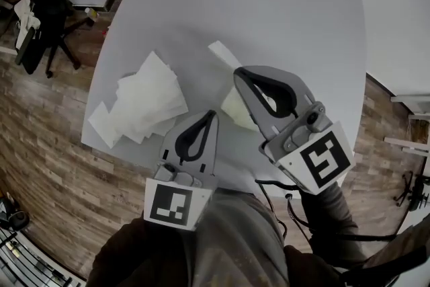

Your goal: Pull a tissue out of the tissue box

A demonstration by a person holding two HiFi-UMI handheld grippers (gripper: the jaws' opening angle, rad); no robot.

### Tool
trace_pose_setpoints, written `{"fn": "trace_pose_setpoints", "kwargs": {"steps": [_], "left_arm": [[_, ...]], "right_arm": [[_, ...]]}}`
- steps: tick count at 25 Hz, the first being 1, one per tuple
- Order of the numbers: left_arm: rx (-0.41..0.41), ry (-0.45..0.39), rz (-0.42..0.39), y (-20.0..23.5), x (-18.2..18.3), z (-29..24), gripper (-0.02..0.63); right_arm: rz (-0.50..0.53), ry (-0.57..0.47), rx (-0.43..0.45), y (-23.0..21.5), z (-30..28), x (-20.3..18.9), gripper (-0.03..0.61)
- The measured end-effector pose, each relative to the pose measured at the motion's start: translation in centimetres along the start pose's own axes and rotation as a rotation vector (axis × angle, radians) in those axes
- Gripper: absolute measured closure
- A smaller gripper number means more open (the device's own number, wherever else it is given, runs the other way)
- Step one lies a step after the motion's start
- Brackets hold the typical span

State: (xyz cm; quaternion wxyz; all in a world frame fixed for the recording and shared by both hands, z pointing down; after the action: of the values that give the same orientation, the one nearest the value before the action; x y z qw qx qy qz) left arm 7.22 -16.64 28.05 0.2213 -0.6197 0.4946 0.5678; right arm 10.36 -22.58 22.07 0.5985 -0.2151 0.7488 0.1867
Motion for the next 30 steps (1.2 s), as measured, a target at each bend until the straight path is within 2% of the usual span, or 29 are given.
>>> {"fn": "trace_pose_setpoints", "kwargs": {"steps": [5,8,12,16,22,26,30], "left_arm": [[0.056,0.050,0.021,8.8,-0.1,2.5,0.615],[0.100,0.077,0.032,13.8,-0.6,4.9,0.615],[0.147,0.102,0.056,17.7,-1.6,8.0,0.615],[0.179,0.116,0.071,20.2,-2.4,10.6,0.615],[0.184,0.113,0.081,22.5,-3.0,12.8,0.615],[0.143,0.119,0.072,22.6,-3.1,13.2,0.615],[0.110,0.114,0.057,22.4,-2.9,13.7,0.615]], "right_arm": [[0.008,0.015,0.001,1.8,-9.8,-2.0,0.577],[-0.027,0.058,0.045,5.3,-14.8,-4.7,0.577],[-0.080,0.126,0.131,10.7,-19.0,-7.9,0.577],[-0.128,0.205,0.207,15.8,-21.6,-10.8,0.575],[-0.187,0.272,0.213,18.6,-23.6,-13.6,0.572],[-0.199,0.293,0.241,19.9,-23.4,-14.3,0.513],[-0.220,0.241,0.202,21.0,-22.0,-12.9,0.456]]}}
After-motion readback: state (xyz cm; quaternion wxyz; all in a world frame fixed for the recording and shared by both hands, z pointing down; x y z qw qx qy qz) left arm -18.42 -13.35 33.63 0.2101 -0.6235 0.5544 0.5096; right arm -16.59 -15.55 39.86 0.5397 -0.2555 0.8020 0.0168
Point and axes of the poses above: the fingertips, and each gripper's own axes: z backward along the fingers, y to its left, x out of its top, the point moved 1 cm from there along z, backward along the fingers, and after that the axes turned 4 degrees about -x, right-handed, at the moved point
